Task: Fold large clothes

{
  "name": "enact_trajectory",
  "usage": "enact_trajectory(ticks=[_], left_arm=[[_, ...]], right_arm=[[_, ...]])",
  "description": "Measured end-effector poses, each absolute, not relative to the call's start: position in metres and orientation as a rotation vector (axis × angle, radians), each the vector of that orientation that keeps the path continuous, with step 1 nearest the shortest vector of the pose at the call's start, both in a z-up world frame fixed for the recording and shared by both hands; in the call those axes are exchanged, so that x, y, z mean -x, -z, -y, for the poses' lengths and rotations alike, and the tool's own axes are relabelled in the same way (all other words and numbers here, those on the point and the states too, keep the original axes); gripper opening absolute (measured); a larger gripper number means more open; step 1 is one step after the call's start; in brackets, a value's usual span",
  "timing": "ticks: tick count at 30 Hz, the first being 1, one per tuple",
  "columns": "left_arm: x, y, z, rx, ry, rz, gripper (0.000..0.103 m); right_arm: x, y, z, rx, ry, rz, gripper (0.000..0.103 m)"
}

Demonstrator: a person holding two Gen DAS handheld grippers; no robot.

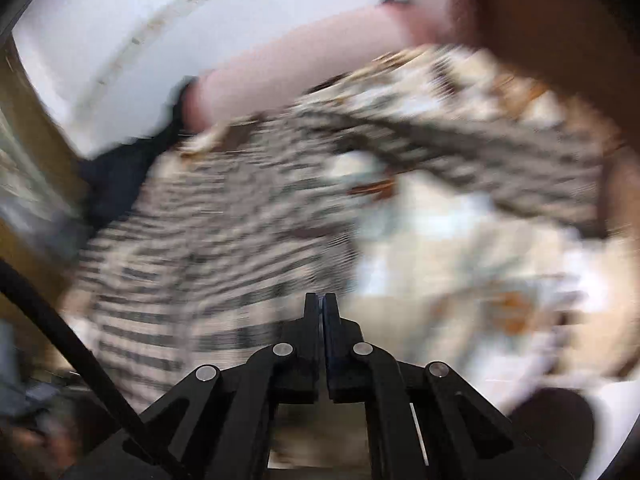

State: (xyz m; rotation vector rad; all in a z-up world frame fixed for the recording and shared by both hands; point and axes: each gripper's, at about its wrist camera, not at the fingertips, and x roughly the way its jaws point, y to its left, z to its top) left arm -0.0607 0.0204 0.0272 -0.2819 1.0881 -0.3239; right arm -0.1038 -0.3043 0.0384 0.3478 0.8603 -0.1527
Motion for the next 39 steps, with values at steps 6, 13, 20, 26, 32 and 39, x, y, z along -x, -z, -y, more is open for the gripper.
enact_trajectory(ticks=[6,13,20,26,32,39], left_arm=[[0.058,-0.022,-0.011,0.263,0.346,-1.103,0.044],[0.055,-0.028,-0.006,0.237,0.341,-1.103,0.044],[0.039,-0.042,0.032,0.170,0.433,-1.074,0.053],[0.044,-0.035,0.078,0.079,0.531,-1.094,0.053],[0.045,-0.031,0.068,0.117,0.479,-1.113,0.053],[0.042,-0.024,0.055,0.164,0.438,-1.156,0.053]], right_arm=[[0.107,-0.008,0.304,-0.546,-0.058,-0.877,0.053],[0.067,0.024,0.265,-0.573,-0.170,-0.970,0.011],[0.111,0.001,0.275,-0.559,-0.191,-1.032,0.008],[0.140,-0.009,0.363,-0.620,0.100,-0.903,0.017],[0.143,-0.015,0.476,-0.713,0.475,-0.691,0.066],[0.112,0.000,0.520,-0.736,0.592,-0.652,0.066]])
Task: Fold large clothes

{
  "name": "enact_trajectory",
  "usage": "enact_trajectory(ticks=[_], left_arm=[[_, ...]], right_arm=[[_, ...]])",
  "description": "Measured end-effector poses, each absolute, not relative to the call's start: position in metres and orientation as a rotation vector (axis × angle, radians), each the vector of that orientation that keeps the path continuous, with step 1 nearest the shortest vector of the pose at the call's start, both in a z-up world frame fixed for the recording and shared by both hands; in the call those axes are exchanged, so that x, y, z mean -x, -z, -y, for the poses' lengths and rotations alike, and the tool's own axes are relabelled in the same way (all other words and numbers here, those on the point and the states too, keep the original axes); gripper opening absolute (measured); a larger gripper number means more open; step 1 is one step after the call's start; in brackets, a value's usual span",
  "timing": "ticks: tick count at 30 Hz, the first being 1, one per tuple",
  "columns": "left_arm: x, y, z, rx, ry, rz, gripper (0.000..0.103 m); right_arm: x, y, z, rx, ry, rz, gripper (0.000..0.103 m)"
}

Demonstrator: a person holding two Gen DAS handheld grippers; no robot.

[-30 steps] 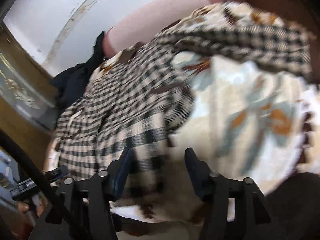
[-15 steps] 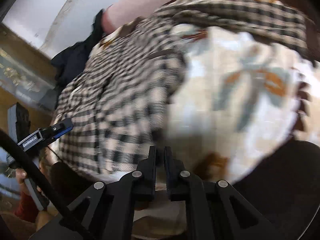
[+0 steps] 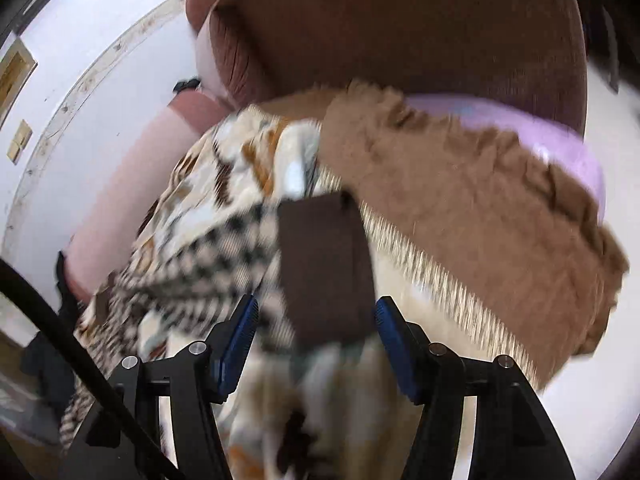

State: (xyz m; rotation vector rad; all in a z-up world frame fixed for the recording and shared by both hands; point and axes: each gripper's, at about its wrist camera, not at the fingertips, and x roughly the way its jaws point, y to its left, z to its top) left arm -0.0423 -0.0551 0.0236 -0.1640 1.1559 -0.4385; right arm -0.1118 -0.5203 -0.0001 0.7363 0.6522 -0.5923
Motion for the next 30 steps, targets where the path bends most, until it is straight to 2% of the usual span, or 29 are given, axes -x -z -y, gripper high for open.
enact_trajectory(ticks=[3,5,12,14,18,24,30], left_arm=[[0.044,-0.025,0.059,0.146,0.440,-1.153,0.053],[0.044,-0.026,0.062,0.136,0.440,-1.149,0.053],[0.037,-0.040,0.054,0.115,0.430,-1.086,0.053],[0.032,-0.044,0.045,0.126,0.416,-1.064,0.053],[0.017,-0.054,0.022,0.164,0.388,-1.021,0.053],[-0.013,-0.068,-0.005,0.152,0.349,-0.927,0.054],[-0.078,-0.075,-0.050,0.231,0.263,-0.844,0.054]], right_arm=[[0.101,0.008,0.530,-0.738,0.511,-0.686,0.063],[0.094,0.012,0.534,-0.765,0.428,-0.716,0.010],[0.096,-0.042,0.573,-0.798,0.482,-0.562,0.008],[0.087,-0.058,0.593,-0.786,0.589,-0.549,0.004],[0.062,-0.072,0.607,-0.838,0.624,-0.565,0.004],[0.008,-0.113,0.548,-0.703,0.494,-0.593,0.004],[-0.076,-0.146,0.441,-0.590,0.294,-0.655,0.004]])
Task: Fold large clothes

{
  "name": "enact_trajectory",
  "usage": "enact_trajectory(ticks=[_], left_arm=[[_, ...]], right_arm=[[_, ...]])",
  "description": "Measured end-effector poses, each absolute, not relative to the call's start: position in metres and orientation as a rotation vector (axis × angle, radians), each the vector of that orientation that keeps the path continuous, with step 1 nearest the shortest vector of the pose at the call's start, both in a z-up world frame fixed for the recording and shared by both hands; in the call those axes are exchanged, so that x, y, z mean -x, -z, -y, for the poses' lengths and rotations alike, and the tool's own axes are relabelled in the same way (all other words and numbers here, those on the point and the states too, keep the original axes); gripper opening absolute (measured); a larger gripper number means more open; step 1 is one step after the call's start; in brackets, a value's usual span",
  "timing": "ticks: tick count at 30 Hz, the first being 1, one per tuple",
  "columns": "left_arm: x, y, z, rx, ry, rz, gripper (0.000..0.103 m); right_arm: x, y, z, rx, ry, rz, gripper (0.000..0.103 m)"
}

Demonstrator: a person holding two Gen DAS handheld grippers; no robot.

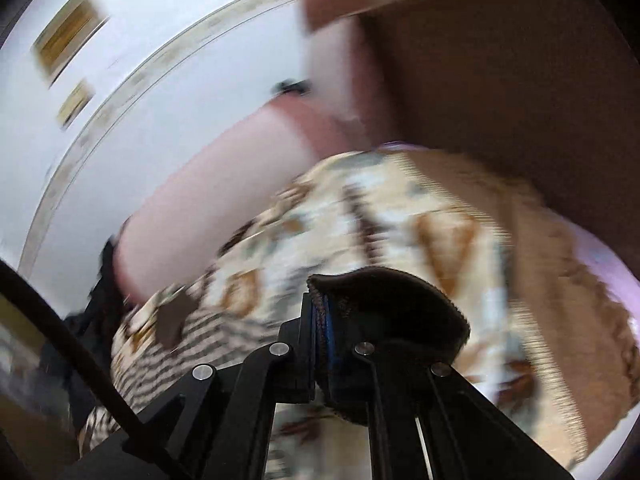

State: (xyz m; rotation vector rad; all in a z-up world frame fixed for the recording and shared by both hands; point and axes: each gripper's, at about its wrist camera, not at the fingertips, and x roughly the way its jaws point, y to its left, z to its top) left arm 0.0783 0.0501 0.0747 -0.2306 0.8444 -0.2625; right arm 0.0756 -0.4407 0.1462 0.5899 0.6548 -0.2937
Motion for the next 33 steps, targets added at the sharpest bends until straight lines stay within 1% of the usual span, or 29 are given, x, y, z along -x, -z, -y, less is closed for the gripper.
enact_trajectory(ticks=[3,6,9,13,17,21,22,24,25,26,28,30,31,32,33], left_arm=[[-0.101,-0.080,-0.084,0.291,0.208,-0.793,0.054],[-0.115,-0.081,-0.122,0.331,0.134,-0.737,0.054],[-0.115,-0.073,-0.159,0.335,0.047,-0.691,0.055],[-0.125,-0.060,-0.201,0.402,-0.029,-0.711,0.055],[-0.126,-0.061,-0.228,0.427,-0.068,-0.685,0.055],[-0.131,-0.058,-0.242,0.480,-0.074,-0.688,0.055],[-0.133,-0.057,-0.243,0.486,-0.074,-0.692,0.055],[-0.133,-0.057,-0.246,0.484,-0.077,-0.693,0.055],[-0.131,-0.058,-0.248,0.486,-0.081,-0.688,0.055],[-0.130,-0.059,-0.249,0.490,-0.085,-0.685,0.056],[-0.126,-0.059,-0.256,0.512,-0.094,-0.679,0.056],[-0.123,-0.058,-0.265,0.543,-0.115,-0.678,0.056],[-0.122,-0.057,-0.269,0.553,-0.127,-0.680,0.056],[-0.121,-0.056,-0.274,0.566,-0.144,-0.684,0.056],[-0.120,-0.055,-0.277,0.574,-0.154,-0.687,0.056]], right_arm=[[-0.128,-0.151,0.368,-0.508,0.191,-0.698,0.004],[-0.183,-0.143,0.285,-0.452,0.072,-0.748,0.004],[-0.237,-0.118,0.194,-0.403,-0.061,-0.810,0.004],[-0.289,-0.069,0.099,-0.339,-0.166,-0.899,0.004],[-0.320,-0.019,0.034,-0.307,-0.231,-0.978,0.004],[-0.336,0.019,-0.014,-0.161,-0.291,-1.060,0.006],[-0.336,0.025,-0.026,-0.096,-0.315,-1.076,0.008],[-0.329,0.020,-0.041,-0.054,-0.389,-1.065,0.008],[-0.323,0.011,-0.041,-0.087,-0.448,-1.054,0.012],[-0.317,0.000,-0.036,-0.135,-0.493,-1.033,0.027],[-0.304,-0.023,-0.019,-0.181,-0.482,-0.957,0.046],[-0.295,-0.040,0.002,-0.184,-0.432,-0.910,0.047],[-0.293,-0.043,0.012,-0.158,-0.383,-0.908,0.044],[-0.292,-0.042,0.018,-0.114,-0.330,-0.908,0.028],[-0.292,-0.038,0.024,-0.062,-0.273,-0.916,0.019]])
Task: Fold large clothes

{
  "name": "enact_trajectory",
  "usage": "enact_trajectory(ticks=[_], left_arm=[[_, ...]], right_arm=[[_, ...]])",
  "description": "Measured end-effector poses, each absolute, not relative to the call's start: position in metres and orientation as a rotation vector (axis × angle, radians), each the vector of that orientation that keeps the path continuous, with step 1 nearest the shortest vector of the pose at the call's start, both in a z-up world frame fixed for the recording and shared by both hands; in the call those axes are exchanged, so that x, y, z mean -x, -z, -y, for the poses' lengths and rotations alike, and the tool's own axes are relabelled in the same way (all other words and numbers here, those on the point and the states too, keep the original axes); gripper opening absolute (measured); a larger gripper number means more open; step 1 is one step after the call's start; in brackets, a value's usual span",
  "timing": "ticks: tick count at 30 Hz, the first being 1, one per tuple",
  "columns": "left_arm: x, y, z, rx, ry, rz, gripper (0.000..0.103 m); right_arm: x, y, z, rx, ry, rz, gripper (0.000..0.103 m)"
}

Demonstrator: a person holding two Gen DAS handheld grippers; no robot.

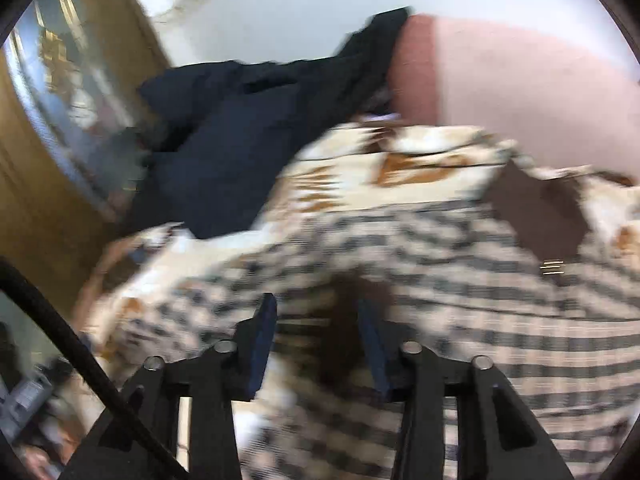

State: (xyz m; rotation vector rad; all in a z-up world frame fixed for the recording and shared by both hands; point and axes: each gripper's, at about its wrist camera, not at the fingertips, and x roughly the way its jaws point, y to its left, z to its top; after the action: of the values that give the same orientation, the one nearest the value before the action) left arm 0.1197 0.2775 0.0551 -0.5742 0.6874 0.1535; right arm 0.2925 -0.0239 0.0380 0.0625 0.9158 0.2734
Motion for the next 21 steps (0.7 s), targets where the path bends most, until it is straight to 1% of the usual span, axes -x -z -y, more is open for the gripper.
enact_trajectory(ticks=[1,4,7,9,10,12,14,15,18,21], left_arm=[[-0.119,-0.054,-0.281,0.583,-0.164,-0.693,0.056],[-0.119,-0.047,-0.289,0.607,-0.181,-0.721,0.057],[-0.121,-0.043,-0.289,0.623,-0.178,-0.736,0.057],[-0.124,-0.044,-0.282,0.609,-0.165,-0.735,0.057],[-0.126,-0.045,-0.278,0.599,-0.158,-0.735,0.057],[-0.130,-0.048,-0.266,0.566,-0.136,-0.737,0.058],[-0.134,-0.051,-0.253,0.522,-0.117,-0.741,0.058],[-0.136,-0.052,-0.246,0.488,-0.120,-0.744,0.058],[-0.137,-0.055,-0.238,0.429,-0.149,-0.742,0.059],[-0.139,-0.052,-0.245,0.406,-0.199,-0.765,0.060]], right_arm=[[-0.295,-0.030,0.031,-0.029,-0.218,-0.936,0.012],[-0.307,-0.005,0.055,-0.056,-0.098,-0.969,0.012],[-0.316,0.025,0.067,-0.177,-0.066,-1.047,0.012],[-0.311,0.043,0.052,-0.221,-0.141,-1.092,0.013],[-0.304,0.046,0.037,-0.180,-0.172,-1.078,0.014],[-0.292,0.044,0.010,-0.040,-0.193,-1.026,0.019],[-0.287,0.042,-0.004,0.032,-0.232,-1.017,0.012],[-0.286,0.038,-0.002,0.031,-0.252,-1.014,0.012],[-0.284,0.027,0.026,-0.113,-0.301,-1.008,0.012],[-0.279,0.018,0.050,-0.174,-0.294,-0.995,0.013]])
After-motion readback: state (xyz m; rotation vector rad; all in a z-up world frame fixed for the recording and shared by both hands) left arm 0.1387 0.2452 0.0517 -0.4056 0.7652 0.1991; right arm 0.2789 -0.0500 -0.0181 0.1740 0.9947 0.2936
